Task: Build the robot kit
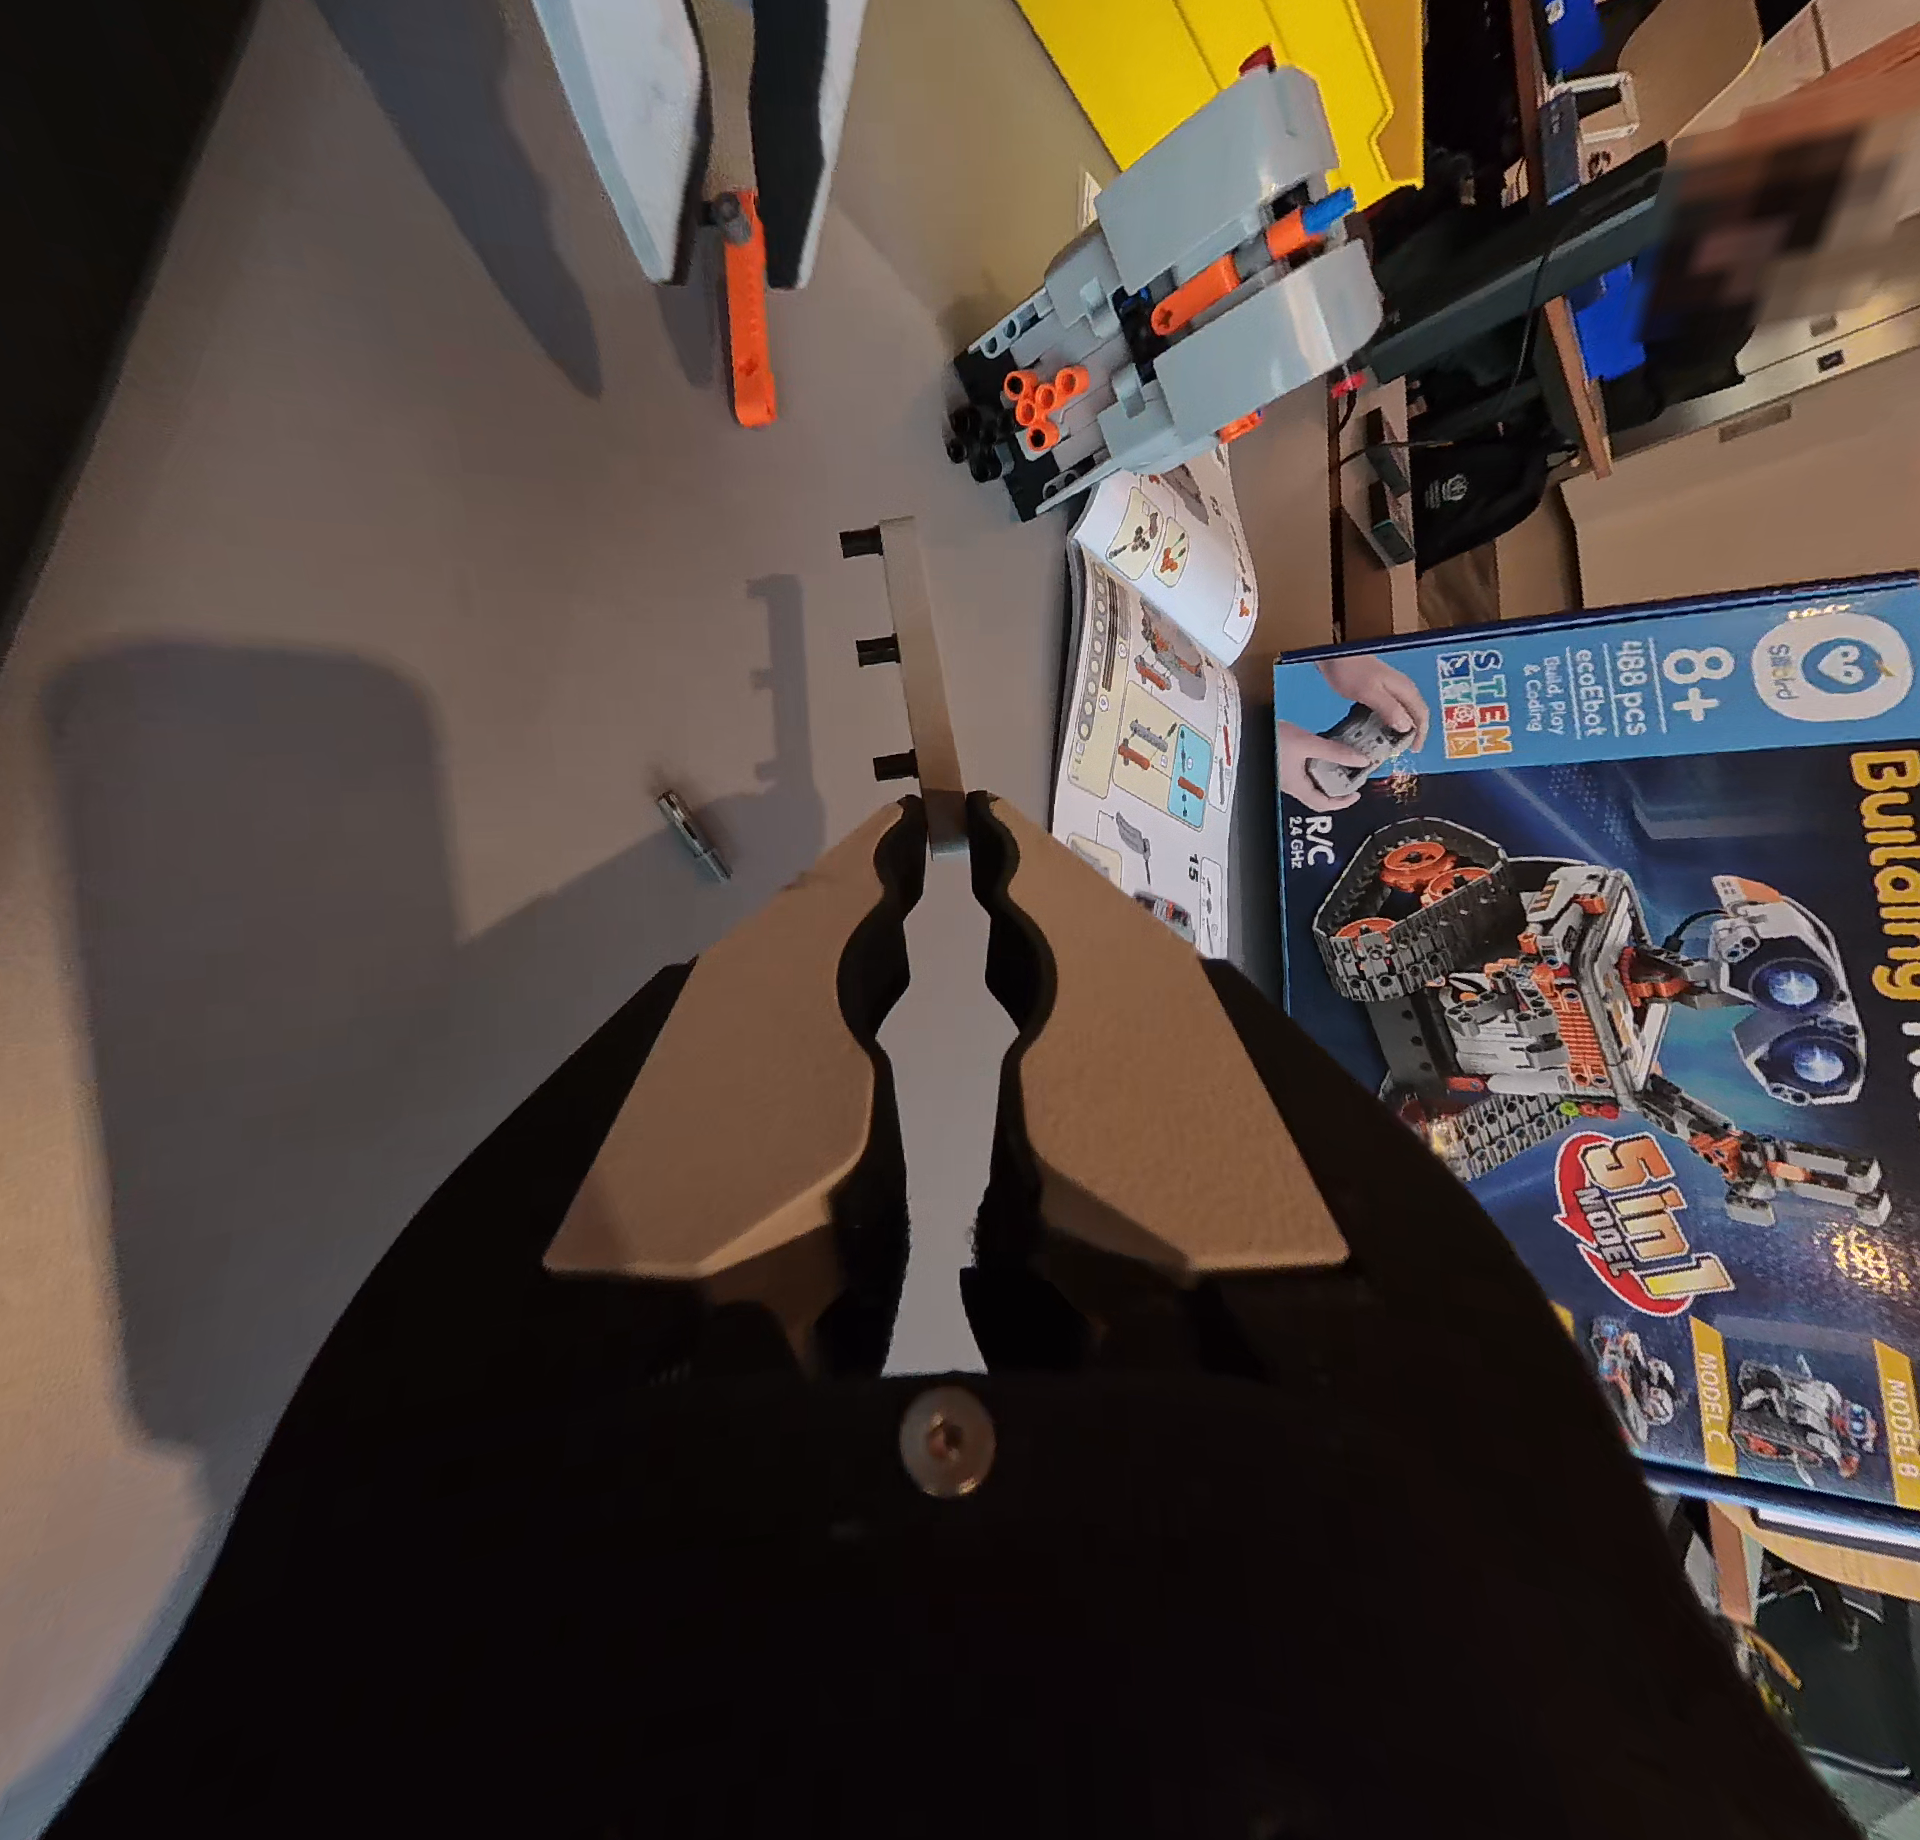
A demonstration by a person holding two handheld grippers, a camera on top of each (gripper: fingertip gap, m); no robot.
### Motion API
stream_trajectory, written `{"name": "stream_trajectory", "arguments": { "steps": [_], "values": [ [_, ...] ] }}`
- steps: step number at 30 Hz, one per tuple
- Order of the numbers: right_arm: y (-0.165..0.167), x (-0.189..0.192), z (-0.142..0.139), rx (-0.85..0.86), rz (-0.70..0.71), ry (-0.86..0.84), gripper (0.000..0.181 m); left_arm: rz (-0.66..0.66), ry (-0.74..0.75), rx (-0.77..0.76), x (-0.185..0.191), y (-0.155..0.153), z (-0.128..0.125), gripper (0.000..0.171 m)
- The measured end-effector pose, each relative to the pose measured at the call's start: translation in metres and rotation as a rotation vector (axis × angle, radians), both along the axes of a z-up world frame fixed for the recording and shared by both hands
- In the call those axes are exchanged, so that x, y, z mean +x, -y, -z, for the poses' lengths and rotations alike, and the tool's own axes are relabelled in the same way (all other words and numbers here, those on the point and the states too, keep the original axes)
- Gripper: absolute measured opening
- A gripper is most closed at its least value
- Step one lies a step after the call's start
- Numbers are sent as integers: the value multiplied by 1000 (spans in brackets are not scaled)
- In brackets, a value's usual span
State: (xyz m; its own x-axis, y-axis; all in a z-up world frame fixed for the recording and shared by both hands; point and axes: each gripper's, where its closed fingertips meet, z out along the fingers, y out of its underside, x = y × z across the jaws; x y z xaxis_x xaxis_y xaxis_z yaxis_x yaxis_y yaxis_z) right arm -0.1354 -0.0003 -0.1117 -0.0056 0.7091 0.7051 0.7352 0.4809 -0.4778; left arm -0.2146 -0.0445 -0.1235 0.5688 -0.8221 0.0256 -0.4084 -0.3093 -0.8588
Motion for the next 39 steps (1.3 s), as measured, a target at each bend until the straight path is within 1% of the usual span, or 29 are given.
{"name": "stream_trajectory", "arguments": {
  "steps": [7,10,12,14,17,23,29,30,32,39],
  "values": [
    [9,-15,-12,87,-51,-49,7,-6,54,-21,3,-6,-5,28],
    [14,-20,-13,100,-76,-55,7,1,65,-16,4,-6,-6,31],
    [18,-23,-13,97,-93,-59,8,15,99,-23,7,-4,-9,31],
    [22,-26,-12,99,-111,-59,7,34,136,-44,9,-2,-13,30],
    [26,-31,-11,107,-129,-58,7,50,168,-73,12,0,-14,22],
    [32,-36,-11,113,-158,-61,7,28,196,-89,7,-3,-15,20],
    [38,-40,-13,123,-185,-73,7,40,174,-87,5,-1,-12,23],
    [39,-41,-14,125,-190,-74,7,50,172,-84,6,0,-12,21],
    [40,-41,-13,118,-194,-73,7,71,167,-87,8,3,-12,13],
    [36,-40,-11,122,-187,-86,8,111,124,-99,11,11,-6,8]
  ]
}}
